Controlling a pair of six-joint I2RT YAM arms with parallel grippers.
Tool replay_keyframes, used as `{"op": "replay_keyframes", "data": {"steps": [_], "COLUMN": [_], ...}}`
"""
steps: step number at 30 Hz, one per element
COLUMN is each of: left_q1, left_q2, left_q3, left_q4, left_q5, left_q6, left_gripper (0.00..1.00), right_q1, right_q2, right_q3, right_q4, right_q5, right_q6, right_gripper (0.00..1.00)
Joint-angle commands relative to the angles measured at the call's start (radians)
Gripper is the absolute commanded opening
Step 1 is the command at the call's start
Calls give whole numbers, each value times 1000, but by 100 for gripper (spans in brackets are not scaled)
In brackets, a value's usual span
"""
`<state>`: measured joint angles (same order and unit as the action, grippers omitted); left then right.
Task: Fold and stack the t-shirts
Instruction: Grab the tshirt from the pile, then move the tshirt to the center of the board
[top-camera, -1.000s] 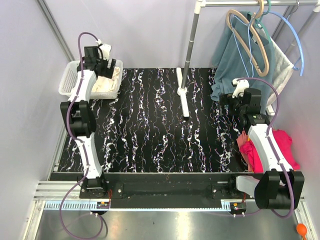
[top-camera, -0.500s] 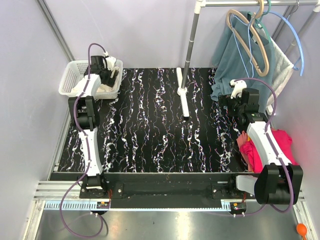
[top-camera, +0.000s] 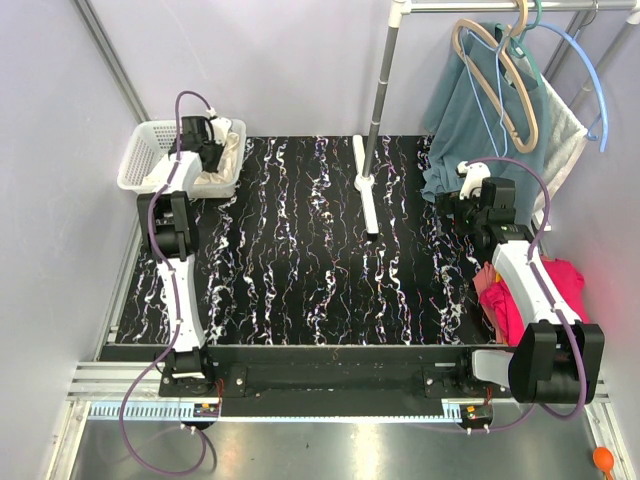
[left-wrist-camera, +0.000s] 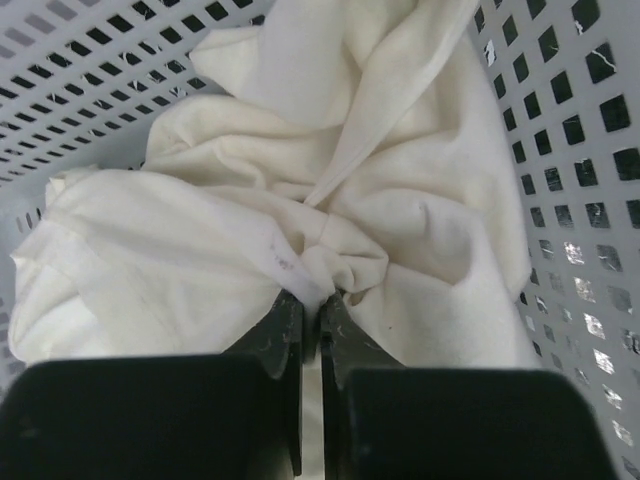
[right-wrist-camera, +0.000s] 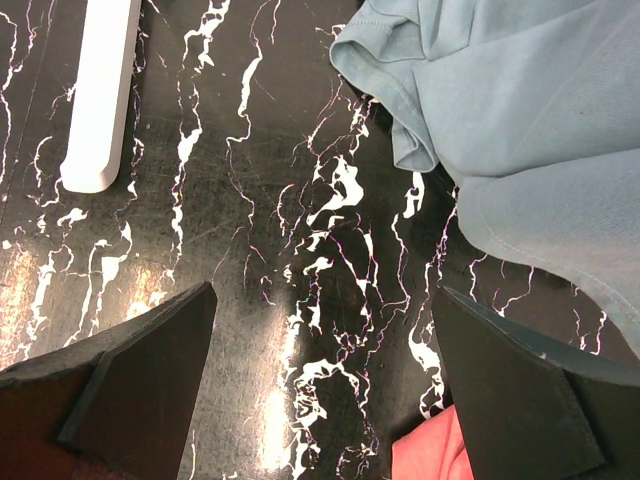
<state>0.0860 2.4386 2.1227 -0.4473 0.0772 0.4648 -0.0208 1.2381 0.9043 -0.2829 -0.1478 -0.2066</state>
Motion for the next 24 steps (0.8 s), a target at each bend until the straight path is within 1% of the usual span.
{"op": "replay_keyframes", "data": {"steps": [1,5,6,7,12,16,17,20,24], "left_q1": [8,6,6,6,-18,-80,-80,-155,-184], "left_q2": [-163,-324,-395,-433,-654,-806,-841,-982,-1102], "left_q3": [-12,-26,-33,-38,-49,-70,-79,-89,-89], "left_q4": [59,38,36,35,-2,-59,-71,-99,-143], "left_q5": [12,30,35,41,82,102,105,81,99], "left_q6": [-95,-158,-170,-189,-204,-183,-175,-150,-153], "left_gripper": [0,0,0,0,0,0,0,0,0], "right_q1": [-1,-1,-1,-1,-1,-1,-1,-1,-1], "right_q2": [4,1,1,0,-11,-22,-22,-23,-25], "right_q3": [5,7,5,5,5,7,7,10,11], "right_q4": [8,7,8,8,4,2,1,-1,-2], "right_q5": [-1,-7,-9,-12,-22,-35,-38,-47,-55], "right_q6": [-14,-13,-13,-13,-10,-2,-1,3,7], "right_gripper": [100,100,100,100,100,100,100,100,100]}}
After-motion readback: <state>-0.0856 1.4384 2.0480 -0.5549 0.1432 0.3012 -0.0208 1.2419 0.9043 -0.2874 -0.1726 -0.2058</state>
